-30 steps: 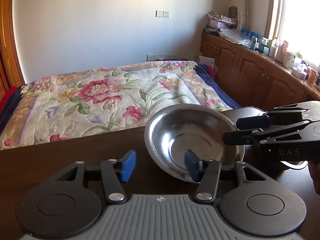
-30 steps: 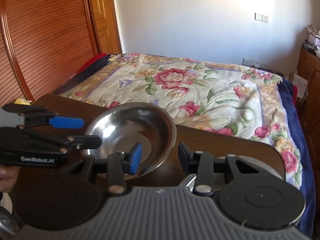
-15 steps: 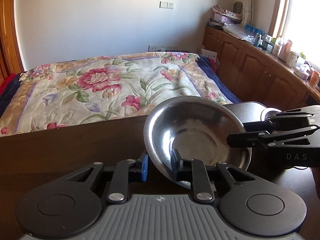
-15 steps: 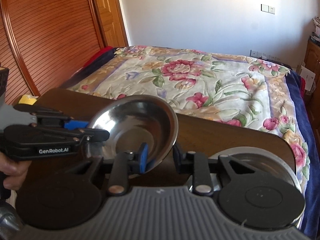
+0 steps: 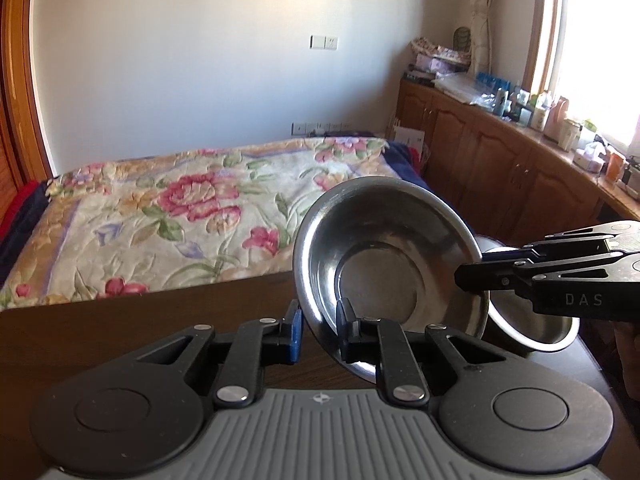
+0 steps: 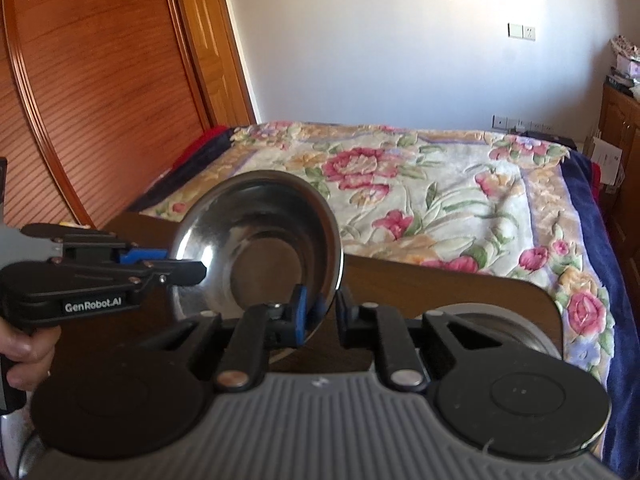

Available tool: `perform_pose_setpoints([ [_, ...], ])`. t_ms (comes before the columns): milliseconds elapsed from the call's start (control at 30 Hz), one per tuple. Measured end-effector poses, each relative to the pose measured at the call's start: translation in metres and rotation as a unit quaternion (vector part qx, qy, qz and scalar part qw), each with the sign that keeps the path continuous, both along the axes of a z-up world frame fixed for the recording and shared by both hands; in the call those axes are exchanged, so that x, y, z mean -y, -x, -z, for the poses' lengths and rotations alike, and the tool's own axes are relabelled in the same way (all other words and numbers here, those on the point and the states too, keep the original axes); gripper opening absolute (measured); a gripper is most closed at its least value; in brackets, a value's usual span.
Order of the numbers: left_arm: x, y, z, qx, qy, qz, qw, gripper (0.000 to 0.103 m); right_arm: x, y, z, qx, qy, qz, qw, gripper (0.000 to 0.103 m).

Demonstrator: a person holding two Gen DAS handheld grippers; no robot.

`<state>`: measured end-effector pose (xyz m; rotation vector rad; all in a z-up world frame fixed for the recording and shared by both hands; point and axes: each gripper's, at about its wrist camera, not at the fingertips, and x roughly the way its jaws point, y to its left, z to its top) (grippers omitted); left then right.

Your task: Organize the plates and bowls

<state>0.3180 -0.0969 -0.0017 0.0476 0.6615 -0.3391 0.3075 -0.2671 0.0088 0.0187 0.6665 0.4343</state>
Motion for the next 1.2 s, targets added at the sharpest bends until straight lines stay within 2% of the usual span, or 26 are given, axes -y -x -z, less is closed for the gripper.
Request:
perform_pose_setpoints([
  [400,-0.004,0.049,-0.040,0.032,0.019,0.018,0.9992,0.020,0.007,0.043,-0.036,0.039,-0.023,0.017,0.999,0.017],
  [600,-0.010,0.081,-0.054,0.050,0.032,0.027,0.9979,0.020,0.004,0.070,-0.048,0.063,-0.017,0.027,0.998,0.017],
  [933,-0.021,0.132,-0.061,0.069,0.037,0.042,0.9961,0.020,-0.004,0.115,-0.052,0.080,-0.015,0.035,0.996,0.017],
  [1200,-0.031,0.167,-0.057,0.079,0.038,0.048,0.9950,0.020,-0.007,0.142,-0.042,0.080,-0.020,0.037,0.996,0.017],
])
